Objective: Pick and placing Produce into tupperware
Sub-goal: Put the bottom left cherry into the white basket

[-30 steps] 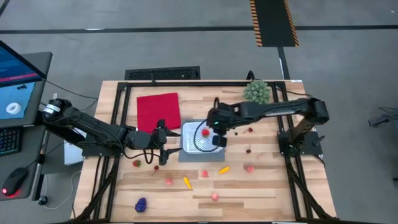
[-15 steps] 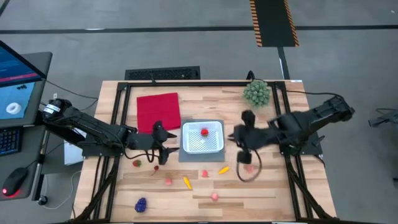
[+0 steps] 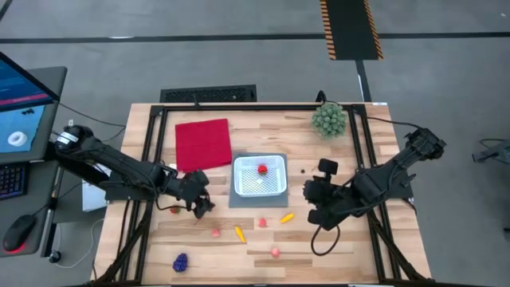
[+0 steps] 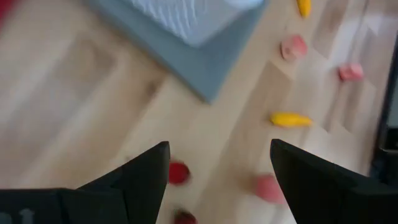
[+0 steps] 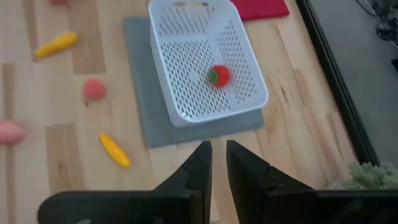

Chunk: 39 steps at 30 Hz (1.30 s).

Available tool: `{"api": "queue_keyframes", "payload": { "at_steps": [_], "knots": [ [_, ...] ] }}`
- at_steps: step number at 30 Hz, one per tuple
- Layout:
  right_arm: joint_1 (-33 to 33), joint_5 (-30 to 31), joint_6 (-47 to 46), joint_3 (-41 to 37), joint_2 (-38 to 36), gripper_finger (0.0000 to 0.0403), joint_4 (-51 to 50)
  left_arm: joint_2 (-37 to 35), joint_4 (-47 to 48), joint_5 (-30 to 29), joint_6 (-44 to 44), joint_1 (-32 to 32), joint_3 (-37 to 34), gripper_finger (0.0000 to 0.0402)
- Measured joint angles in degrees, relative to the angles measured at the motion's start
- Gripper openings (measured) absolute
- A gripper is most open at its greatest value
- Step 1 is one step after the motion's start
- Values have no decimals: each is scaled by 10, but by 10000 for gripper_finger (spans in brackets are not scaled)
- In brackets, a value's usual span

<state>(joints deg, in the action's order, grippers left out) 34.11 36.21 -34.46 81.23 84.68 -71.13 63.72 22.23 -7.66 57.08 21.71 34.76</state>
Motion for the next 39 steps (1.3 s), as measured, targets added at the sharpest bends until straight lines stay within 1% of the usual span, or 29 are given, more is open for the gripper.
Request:
{"api": "queue_keyframes", "payload": {
  "at_steps": [6, 10, 13, 16, 20, 22, 24, 27, 30, 31, 35, 39],
  "knots": [
    [0, -1, -1, 0, 9, 70, -9, 0, 20, 18, 106, 48, 0, 269],
    [0, -2, -1, 0, 9, 70, -9, 0, 32, 6, 159, 87, 0, 269],
    [0, -2, -1, 0, 8, 70, -9, 0, 25, -26, 198, 126, 0, 269],
    [4, -3, -1, 0, 8, 70, -9, 0, 24, -57, 258, 165, 0, 269],
    [12, -2, -1, 0, 8, 70, -9, 2, 36, -141, 321, 209, 0, 269],
    [17, -2, -1, 0, 8, 70, -8, 14, 53, -159, 360, 220, 0, 269],
    [22, -2, -1, 0, 8, 70, -5, 34, 75, -148, 404, 227, 0, 269],
    [26, -2, -1, 0, 8, 70, -3, 83, 75, -106, 450, 233, 0, 269],
    [28, -2, -1, 0, 8, 70, -2, 132, 17, -92, 429, 235, 3, 269],
    [28, -2, -1, 0, 8, 70, -2, 148, 13, -86, 427, 235, 8, 269],
    [27, -2, -1, 0, 8, 70, 2, 206, 48, -67, 428, 232, 42, 267],
    [25, -1, -1, 0, 8, 70, 6, 251, 127, -65, 416, 232, 91, 251]
  ]
}}
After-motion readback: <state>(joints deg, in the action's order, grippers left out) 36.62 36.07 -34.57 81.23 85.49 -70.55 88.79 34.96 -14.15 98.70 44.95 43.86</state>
